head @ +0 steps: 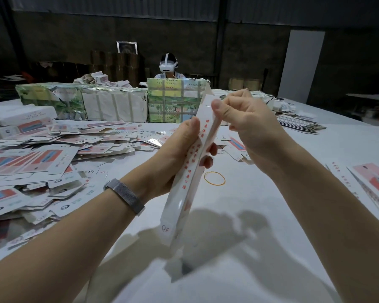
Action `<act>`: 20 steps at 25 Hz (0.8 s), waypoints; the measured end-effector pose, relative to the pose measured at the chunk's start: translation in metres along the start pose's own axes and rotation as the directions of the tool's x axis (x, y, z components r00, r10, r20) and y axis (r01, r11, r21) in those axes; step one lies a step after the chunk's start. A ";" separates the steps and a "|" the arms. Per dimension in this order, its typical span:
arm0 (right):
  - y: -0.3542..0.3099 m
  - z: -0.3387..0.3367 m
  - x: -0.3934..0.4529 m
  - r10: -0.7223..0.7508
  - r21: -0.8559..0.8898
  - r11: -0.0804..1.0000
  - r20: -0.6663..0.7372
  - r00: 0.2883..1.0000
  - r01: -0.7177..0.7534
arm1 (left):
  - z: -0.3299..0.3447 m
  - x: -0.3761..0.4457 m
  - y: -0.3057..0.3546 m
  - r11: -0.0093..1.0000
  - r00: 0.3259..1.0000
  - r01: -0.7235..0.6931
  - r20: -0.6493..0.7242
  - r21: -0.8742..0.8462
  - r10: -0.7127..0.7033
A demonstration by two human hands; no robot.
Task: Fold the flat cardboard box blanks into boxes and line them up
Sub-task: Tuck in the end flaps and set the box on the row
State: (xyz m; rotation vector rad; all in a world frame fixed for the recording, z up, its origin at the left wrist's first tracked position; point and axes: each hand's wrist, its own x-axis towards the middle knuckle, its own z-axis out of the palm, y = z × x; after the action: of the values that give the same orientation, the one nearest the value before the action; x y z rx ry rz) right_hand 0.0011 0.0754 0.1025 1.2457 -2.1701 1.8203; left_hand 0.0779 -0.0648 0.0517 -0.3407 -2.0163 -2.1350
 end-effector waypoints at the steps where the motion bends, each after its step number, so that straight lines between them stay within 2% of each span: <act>1: 0.000 0.003 -0.001 -0.022 0.006 1.000 -0.032 0.999 0.022 | 0.001 0.001 -0.001 1.000 0.999 -0.024 -0.031 -0.010 0.024; 4: 0.003 0.012 -0.004 -0.030 0.095 0.995 -0.108 0.994 0.041 | 0.004 0.004 -0.002 0.993 0.993 -0.091 -0.089 -0.082 0.083; 7: 0.010 0.023 -0.006 0.073 0.257 0.964 -0.036 0.997 -0.062 | 0.008 0.002 0.001 0.983 0.997 -0.050 -0.061 -0.175 0.039; 9: 0.015 0.028 -0.008 0.111 0.263 0.958 0.016 0.994 -0.111 | 0.012 0.000 0.001 0.976 0.999 0.000 -0.053 -0.220 -0.012; 11: 0.016 0.030 -0.010 0.069 0.224 0.972 0.003 0.998 -0.068 | 0.014 0.003 0.001 0.968 0.994 -0.025 -0.109 -0.252 -0.003; 13: 0.014 0.030 -0.012 0.027 0.208 0.978 -0.062 0.998 -0.013 | 0.016 0.007 0.001 0.979 0.971 -0.111 -0.227 -0.173 0.070; 16: 0.016 0.035 -0.013 -0.042 0.168 0.984 -0.108 0.993 0.060 | 0.020 0.012 -0.002 0.972 0.881 -0.231 -0.415 0.038 0.225; 18: 0.017 0.042 -0.015 -0.065 0.190 0.978 -0.097 0.993 0.083 | 0.021 0.013 -0.005 0.956 0.853 -0.273 -0.433 0.107 0.292; 20: 0.019 0.046 -0.016 -0.065 0.252 0.964 -0.082 0.994 0.084 | 0.022 0.011 -0.007 0.944 0.860 -0.289 -0.391 0.157 0.328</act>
State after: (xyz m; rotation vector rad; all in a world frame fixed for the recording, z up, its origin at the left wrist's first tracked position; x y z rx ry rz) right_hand 0.0209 0.0448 0.0651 1.2613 -1.8702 2.1296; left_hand 0.0659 -0.0420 0.0499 -0.1647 -1.6813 -1.7340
